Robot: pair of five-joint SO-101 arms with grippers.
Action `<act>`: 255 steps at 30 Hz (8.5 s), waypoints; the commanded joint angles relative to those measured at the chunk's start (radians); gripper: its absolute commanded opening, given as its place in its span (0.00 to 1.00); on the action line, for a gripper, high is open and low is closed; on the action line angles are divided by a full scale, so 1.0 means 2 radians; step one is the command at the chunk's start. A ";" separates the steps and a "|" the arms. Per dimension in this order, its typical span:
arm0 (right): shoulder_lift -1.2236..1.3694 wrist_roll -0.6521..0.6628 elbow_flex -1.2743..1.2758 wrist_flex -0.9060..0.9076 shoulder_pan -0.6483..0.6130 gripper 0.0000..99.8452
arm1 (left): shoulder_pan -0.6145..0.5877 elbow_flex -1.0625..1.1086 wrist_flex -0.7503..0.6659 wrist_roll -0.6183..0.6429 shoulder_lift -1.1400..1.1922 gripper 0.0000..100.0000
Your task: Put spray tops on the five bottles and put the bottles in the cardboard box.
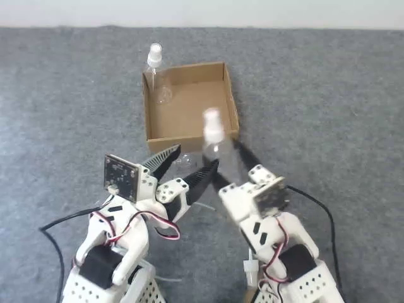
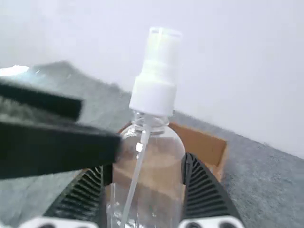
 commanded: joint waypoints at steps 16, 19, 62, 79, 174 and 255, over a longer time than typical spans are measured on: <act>-0.010 -0.138 -0.029 -0.032 0.120 0.01 | -0.034 -0.039 0.004 -0.002 -0.007 0.27; -0.010 -0.138 -0.041 -0.029 0.121 0.01 | -0.025 -0.026 -0.006 -0.011 -0.007 0.27; -0.010 -0.138 -0.110 0.027 0.024 0.01 | 0.051 0.089 -0.134 -0.074 -0.003 0.27; -0.010 -0.137 -0.134 0.074 0.020 0.01 | 0.008 0.096 -0.158 -0.087 -0.003 0.27; 0.125 -0.084 -0.266 0.072 0.004 0.01 | -0.414 0.120 -0.203 0.022 -0.007 0.27; 1.063 -0.028 -0.705 -0.297 -0.026 0.01 | -0.414 0.137 -0.236 0.019 -0.007 0.27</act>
